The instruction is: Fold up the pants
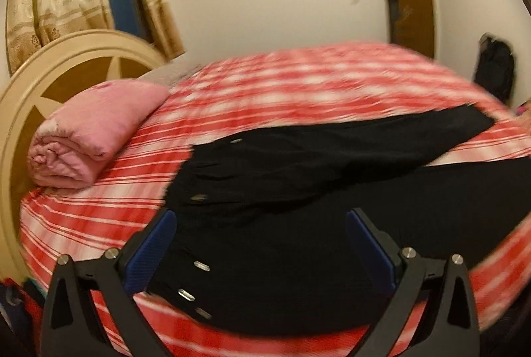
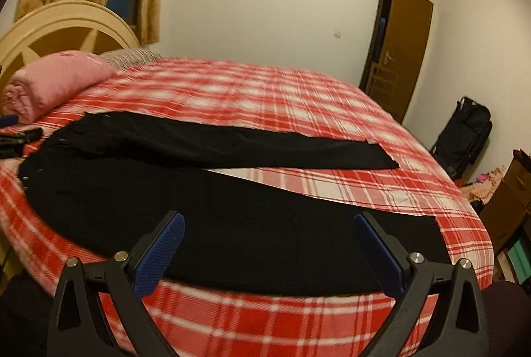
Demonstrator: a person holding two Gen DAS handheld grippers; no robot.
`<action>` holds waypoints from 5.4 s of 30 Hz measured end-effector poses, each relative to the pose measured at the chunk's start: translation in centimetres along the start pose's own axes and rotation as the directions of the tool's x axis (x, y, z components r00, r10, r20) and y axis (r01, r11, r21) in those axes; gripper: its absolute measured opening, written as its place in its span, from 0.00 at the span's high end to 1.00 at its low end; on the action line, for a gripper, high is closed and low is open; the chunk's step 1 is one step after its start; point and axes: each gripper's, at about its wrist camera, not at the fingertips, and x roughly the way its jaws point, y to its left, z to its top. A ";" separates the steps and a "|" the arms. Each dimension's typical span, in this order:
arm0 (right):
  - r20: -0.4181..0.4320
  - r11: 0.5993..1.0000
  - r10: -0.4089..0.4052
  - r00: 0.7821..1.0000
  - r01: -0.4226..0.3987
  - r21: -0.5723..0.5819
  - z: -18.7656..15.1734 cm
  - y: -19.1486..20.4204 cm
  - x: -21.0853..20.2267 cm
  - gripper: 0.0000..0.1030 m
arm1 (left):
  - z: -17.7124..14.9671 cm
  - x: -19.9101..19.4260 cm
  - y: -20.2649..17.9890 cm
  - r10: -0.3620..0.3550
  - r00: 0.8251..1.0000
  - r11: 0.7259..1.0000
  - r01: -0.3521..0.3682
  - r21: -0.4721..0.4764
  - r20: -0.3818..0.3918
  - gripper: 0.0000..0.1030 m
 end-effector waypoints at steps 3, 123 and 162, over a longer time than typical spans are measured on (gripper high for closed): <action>-0.044 1.000 -0.017 0.999 0.018 0.011 0.7 -1.4 2.7 0.01 | 1.4 3.8 2.8 0.066 0.997 0.998 -0.066 0.003 -0.028 0.00; -0.329 0.848 0.266 0.906 -0.382 -0.368 3.8 9.1 17.9 0.98 | 1.0 10.2 13.6 -0.435 0.900 0.898 0.436 -0.064 0.031 0.77; -0.417 0.782 0.348 0.840 -0.505 -0.365 -2.8 8.4 11.0 0.99 | -11.2 4.7 17.4 -0.520 0.854 0.842 0.515 -0.164 0.011 0.36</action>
